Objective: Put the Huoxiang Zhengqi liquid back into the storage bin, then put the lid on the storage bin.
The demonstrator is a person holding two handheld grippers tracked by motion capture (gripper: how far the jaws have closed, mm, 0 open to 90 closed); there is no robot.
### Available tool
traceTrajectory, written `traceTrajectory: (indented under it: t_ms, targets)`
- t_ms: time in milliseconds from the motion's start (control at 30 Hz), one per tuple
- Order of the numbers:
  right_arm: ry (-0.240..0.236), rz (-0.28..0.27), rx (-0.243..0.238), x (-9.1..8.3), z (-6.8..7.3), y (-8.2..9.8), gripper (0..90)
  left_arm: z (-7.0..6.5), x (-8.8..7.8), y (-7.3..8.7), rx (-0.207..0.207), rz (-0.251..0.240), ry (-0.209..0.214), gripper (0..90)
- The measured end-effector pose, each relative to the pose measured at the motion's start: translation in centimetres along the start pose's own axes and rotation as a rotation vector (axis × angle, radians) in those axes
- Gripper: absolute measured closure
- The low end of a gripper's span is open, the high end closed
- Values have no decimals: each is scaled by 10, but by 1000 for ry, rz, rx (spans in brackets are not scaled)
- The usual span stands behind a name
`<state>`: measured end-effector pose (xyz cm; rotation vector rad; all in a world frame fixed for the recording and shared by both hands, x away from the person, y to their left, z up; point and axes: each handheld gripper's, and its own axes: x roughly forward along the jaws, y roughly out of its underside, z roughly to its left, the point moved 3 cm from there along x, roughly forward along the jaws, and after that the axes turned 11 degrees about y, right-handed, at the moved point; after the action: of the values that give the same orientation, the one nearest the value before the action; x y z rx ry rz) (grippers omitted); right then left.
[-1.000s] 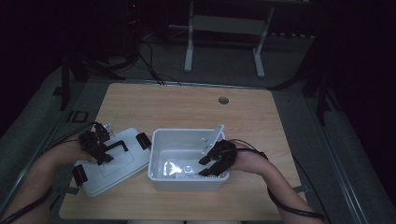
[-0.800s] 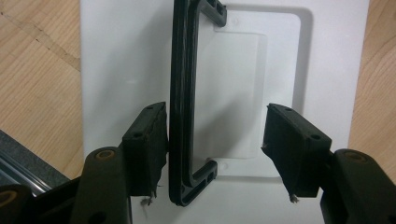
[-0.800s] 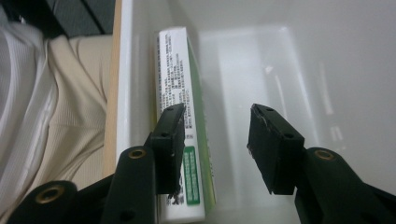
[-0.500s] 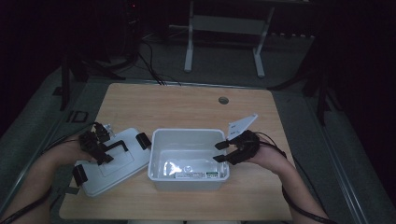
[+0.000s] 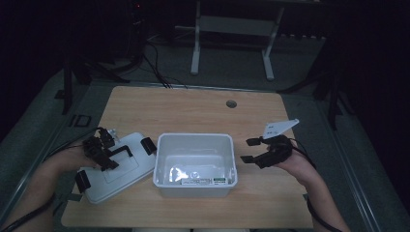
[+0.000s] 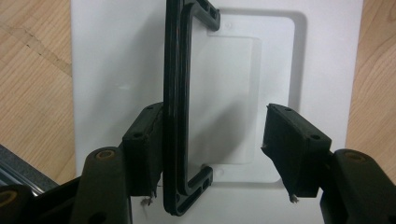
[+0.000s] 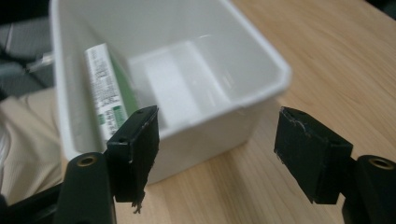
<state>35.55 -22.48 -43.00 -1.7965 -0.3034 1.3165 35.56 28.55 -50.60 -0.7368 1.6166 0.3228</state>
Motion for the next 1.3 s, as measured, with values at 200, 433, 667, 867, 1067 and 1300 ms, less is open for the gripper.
traceTrajectory:
  t_ms: [200, 433, 667, 867, 1067, 1300]
  targets:
    - [91, -21, 84, -6, -19, 29, 155, 0, 1, -4, -16, -4, 14, 403]
    - [206, -53, 185, -4, -29, 65, 155, 1, 6, -8, -37, 4, 5, 403]
    - [226, -31, 234, 4, -28, 89, 156, 2, 5, -9, -29, 14, -16, 482]
    - [225, -43, 264, 8, -23, 103, 159, 3, 3, -11, 20, 34, -43, 610]
    - [234, -63, 297, 9, -15, 113, 164, 3, -2, -18, 29, 75, -48, 707]
    - [261, -139, 323, 9, -2, 124, 163, 4, 4, -23, 6, 93, -27, 761]
